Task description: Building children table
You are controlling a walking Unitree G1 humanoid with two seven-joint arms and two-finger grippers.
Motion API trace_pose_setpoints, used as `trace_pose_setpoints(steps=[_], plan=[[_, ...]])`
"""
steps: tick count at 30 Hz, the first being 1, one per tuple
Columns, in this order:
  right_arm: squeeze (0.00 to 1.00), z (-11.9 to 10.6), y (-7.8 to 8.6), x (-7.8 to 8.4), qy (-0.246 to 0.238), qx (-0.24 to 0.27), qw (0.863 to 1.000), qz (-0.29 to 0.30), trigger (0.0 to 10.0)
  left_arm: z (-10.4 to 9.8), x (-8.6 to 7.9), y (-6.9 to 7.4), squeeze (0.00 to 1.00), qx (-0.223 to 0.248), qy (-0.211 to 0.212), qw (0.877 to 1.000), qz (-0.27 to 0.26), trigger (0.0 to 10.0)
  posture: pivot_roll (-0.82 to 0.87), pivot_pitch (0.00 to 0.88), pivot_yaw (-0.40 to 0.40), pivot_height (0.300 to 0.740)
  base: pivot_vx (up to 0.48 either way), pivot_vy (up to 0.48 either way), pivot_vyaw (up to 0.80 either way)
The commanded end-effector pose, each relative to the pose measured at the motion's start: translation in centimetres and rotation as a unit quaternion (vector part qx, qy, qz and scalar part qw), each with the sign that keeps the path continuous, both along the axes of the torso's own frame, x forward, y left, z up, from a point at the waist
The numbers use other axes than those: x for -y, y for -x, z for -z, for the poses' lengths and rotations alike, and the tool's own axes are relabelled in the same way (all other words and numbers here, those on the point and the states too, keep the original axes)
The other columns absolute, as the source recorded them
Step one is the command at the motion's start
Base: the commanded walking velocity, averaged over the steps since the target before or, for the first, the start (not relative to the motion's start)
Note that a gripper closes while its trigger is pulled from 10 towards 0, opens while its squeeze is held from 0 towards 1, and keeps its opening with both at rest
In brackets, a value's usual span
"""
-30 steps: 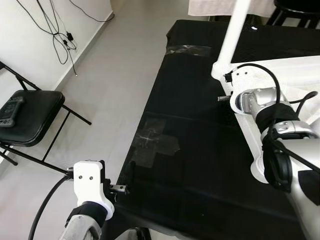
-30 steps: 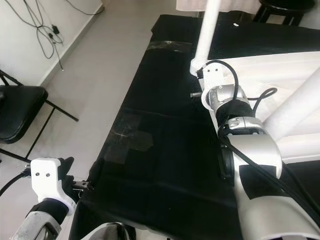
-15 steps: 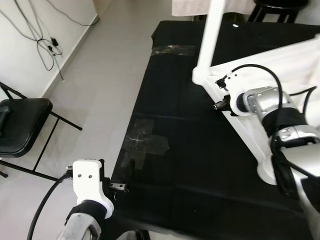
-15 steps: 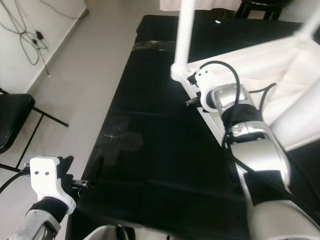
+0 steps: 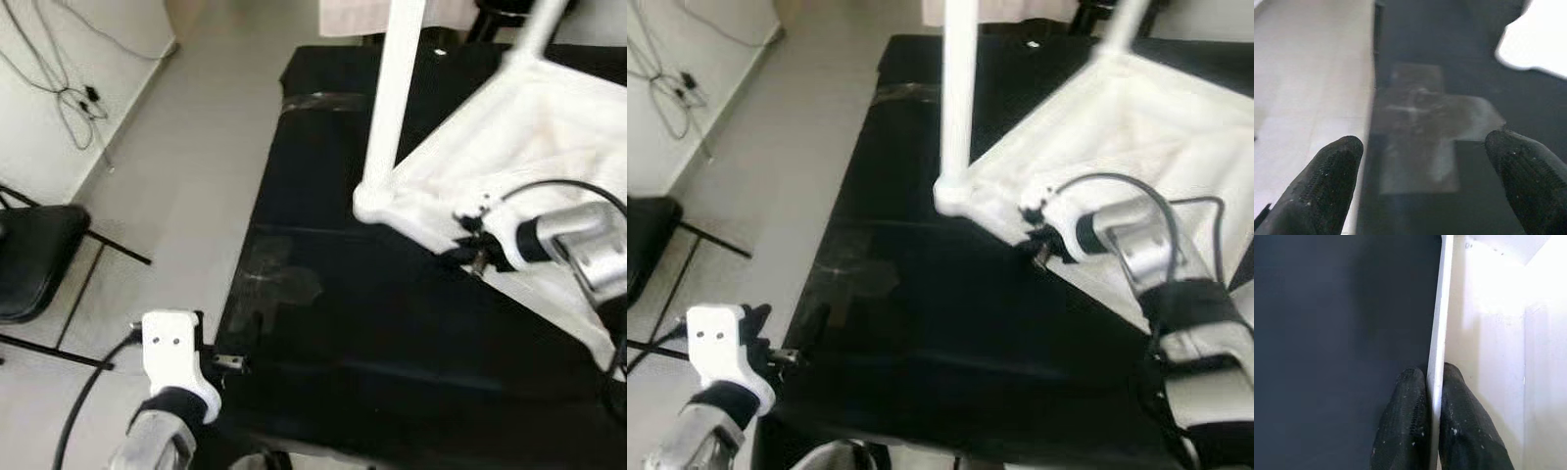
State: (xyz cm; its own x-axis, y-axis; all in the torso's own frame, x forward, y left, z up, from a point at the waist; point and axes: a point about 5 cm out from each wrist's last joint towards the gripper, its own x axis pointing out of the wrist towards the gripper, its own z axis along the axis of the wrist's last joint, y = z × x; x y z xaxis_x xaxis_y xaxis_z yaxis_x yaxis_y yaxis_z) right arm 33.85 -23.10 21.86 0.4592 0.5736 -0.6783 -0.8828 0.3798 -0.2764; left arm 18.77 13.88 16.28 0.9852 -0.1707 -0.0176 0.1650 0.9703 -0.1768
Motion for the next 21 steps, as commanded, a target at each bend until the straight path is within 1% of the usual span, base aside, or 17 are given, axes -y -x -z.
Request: trace_pose_setpoints(steps=[1,2,3,4,5,8,9,10,11,12,13,14,15,16,17,18,21], plan=[[0.0,-1.0,1.0,-3.7,-0.065,0.01,0.989,-0.13,0.0,0.6,-0.2,0.1,0.0,-0.018,-0.005,1.0,0.002,10.0,-0.04,0.225,0.069,0.74,0.0,0.0,0.0],[0.0,-1.0,1.0,-3.7,-0.065,0.01,0.989,-0.13,0.0,0.6,-0.2,0.1,0.0,-0.018,-0.005,1.0,0.002,10.0,-0.04,0.225,0.069,0.74,0.0,0.0,0.0],[0.0,-1.6,1.3,-4.3,-0.11,0.024,0.983,-0.145,0.0,0.7,-0.3,0.1,0.0,-0.018,-0.006,1.0,0.003,10.0,-0.04,0.222,0.07,0.74,0.0,0.0,0.0],[0.0,-1.6,1.3,-4.3,-0.11,0.024,0.983,-0.145,0.0,0.7,-0.3,0.1,0.0,-0.018,-0.006,1.0,0.003,10.0,-0.04,0.222,0.07,0.74,0.0,0.0,0.0],[0.0,-2.1,1.8,-4.9,-0.146,0.03,0.975,-0.166,0.0,0.7,-0.4,0.1,0.0,-0.018,-0.007,1.0,0.003,10.0,-0.04,0.221,0.073,0.74,0.0,0.0,0.0],[0.0,-2.1,1.8,-4.9,-0.146,0.03,0.975,-0.166,0.0,0.7,-0.4,0.1,0.0,-0.018,-0.007,1.0,0.003,10.0,-0.04,0.221,0.073,0.74,0.0,0.0,0.0],[0.0,-2.1,2.7,-5.3,-0.166,0.025,0.966,-0.197,0.0,0.7,-0.4,0.1,0.0,-0.018,-0.008,1.0,0.003,10.0,-0.03,0.219,0.075,0.74,0.0,0.0,0.0],[0.0,-1.6,3.7,-5.7,-0.158,0.01,0.96,-0.23,0.0,0.7,-0.5,0.1,0.0,-0.018,-0.01,1.0,0.004,10.0,-0.03,0.216,0.079,0.74,0.0,0.0,0.0],[0.0,-1.6,3.7,-5.7,-0.158,0.01,0.96,-0.23,0.0,0.7,-0.5,0.1,0.0,-0.018,-0.01,1.0,0.004,10.0,-0.03,0.216,0.079,0.74,0.0,0.0,0.0],[0.0,-0.8,4.7,-5.7,-0.134,-0.008,0.956,-0.26,0.0,0.7,-0.6,0.1,0.0,-0.018,-0.011,1.0,0.004,10.0,-0.03,0.215,0.079,0.74,0.0,0.0,0.0],[0.0,-0.8,4.7,-5.7,-0.134,-0.008,0.956,-0.26,0.0,0.7,-0.6,0.1,0.0,-0.018,-0.011,1.0,0.004,10.0,-0.03,0.215,0.079,0.74,0.0,0.0,0.0],[0.0,-0.2,5.3,-5.7,-0.115,-0.02,0.954,-0.277,0.0,0.7,-0.6,0.1,0.0,-0.018,-0.013,1.0,0.005,10.0,-0.03,0.215,0.08,0.74,0.0,0.0,0.0],[0.0,-0.2,5.3,-5.7,-0.115,-0.02,0.954,-0.277,0.0,0.7,-0.6,0.1,0.0,-0.018,-0.013,1.0,0.005,10.0,-0.03,0.215,0.08,0.74,0.0,0.0,0.0],[0.0,0.3,5.7,-5.5,-0.095,-0.034,0.952,-0.288,0.0,0.7,-0.6,0.1,0.0,-0.019,-0.013,1.0,0.005,10.0,-0.03,0.215,0.08,0.74,0.0,0.0,0.0],[0.0,0.3,5.7,-5.5,-0.095,-0.034,0.952,-0.288,0.0,0.7,-0.6,0.1,0.0,-0.019,-0.013,1.0,0.005,10.0,-0.03,0.215,0.08,0.74,0.0,0.0,0.0],[0.0,0.8,6.2,-5.3,-0.079,-0.046,0.95,-0.297,0.0,0.8,-0.7,0.1,0.0,-0.019,-0.014,1.0,0.005,10.0,-0.03,0.212,0.081,0.74,0.0,0.0,0.0],[0.0,1.2,6.8,-5.1,-0.067,-0.058,0.947,-0.308,0.0,0.8,-0.7,0.0,0.0,-0.019,-0.014,1.0,0.006,10.0,-0.03,0.211,0.082,0.74,0.0,0.0,0.0]])
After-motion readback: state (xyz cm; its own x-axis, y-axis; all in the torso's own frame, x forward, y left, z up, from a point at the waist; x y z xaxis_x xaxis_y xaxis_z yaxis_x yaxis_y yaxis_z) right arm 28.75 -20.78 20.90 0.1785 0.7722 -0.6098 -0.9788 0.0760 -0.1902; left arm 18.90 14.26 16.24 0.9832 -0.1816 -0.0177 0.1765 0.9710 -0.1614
